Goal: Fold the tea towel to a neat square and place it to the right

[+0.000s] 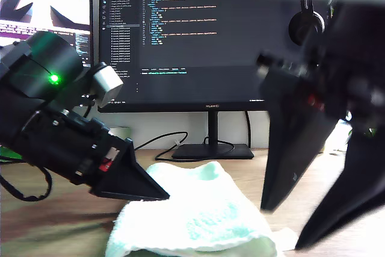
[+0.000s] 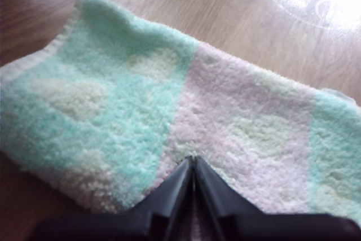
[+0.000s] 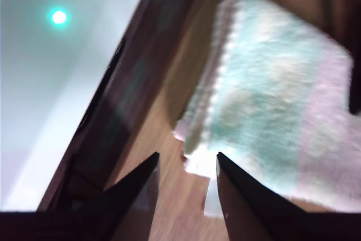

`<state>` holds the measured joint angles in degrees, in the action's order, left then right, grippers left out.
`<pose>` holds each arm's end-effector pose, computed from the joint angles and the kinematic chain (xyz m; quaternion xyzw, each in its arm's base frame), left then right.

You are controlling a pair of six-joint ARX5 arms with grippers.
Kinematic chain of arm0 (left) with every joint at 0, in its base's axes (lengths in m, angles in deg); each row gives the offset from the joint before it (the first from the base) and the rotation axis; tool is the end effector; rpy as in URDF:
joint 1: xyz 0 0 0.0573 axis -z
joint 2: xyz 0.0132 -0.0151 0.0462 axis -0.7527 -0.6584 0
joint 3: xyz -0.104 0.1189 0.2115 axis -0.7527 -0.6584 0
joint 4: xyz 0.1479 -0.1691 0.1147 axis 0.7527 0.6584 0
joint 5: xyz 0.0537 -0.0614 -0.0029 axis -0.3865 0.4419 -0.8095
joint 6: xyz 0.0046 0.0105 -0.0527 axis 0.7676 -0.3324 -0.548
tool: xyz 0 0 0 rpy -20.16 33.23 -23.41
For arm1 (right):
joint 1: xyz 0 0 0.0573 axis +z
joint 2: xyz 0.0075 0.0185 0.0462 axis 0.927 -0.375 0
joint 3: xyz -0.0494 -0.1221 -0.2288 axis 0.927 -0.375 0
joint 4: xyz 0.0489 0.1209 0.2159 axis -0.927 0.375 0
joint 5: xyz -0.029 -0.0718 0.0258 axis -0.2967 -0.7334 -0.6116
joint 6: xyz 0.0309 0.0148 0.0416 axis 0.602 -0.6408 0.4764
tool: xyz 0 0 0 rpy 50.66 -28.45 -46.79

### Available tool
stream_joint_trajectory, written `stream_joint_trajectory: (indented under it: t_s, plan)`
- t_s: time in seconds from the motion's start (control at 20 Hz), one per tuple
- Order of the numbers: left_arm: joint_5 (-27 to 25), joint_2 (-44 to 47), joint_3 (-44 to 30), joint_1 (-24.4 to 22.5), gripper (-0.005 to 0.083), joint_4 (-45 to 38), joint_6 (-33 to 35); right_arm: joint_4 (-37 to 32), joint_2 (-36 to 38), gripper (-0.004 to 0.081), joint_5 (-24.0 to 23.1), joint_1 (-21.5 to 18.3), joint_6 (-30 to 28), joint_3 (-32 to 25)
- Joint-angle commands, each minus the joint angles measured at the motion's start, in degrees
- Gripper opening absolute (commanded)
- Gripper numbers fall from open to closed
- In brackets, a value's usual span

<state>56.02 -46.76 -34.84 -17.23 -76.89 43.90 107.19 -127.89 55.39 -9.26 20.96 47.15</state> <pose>0.2311 -0.1617 0.0984 0.0523 0.3051 -0.5407 0.7822 0.1041 0.1736 0.1701 -0.5886 0.1502 0.6055 0.5142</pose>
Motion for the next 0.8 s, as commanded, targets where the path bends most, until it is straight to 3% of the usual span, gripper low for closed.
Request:
stream_joint_trajectory:
  t_s: [0.0,0.3,0.4,0.55,0.65,0.75]
  plan:
    - [-0.8,-3.5,-1.1,1.3,-0.0020,2.3,-0.5,-2.2,0.0,0.0305,-0.1,0.9,3.4,-0.9]
    - [-3.2,-3.5,0.1,1.3,-0.0020,4.2,-6.0,-1.9,0.1,0.0302,-2.7,2.7,32.4,3.2]
    - [-4.0,-3.5,0.8,1.3,-0.0020,5.4,-6.2,-1.2,0.0,0.0302,-3.0,2.6,38.2,4.3]
    - [-4.0,-3.5,2.2,1.3,-0.0020,7.2,-6.8,2.1,0.0,0.0300,-3.5,2.5,40.4,4.3]
    - [-4.0,-3.5,2.7,1.5,-0.0020,7.4,-8.4,4.3,0.0,0.0300,-3.4,2.4,46.4,4.3]
    - [-4.0,-3.5,3.5,1.7,-0.0020,9.0,-9.8,4.2,0.0,0.0300,-2.7,2.4,57.2,4.4]
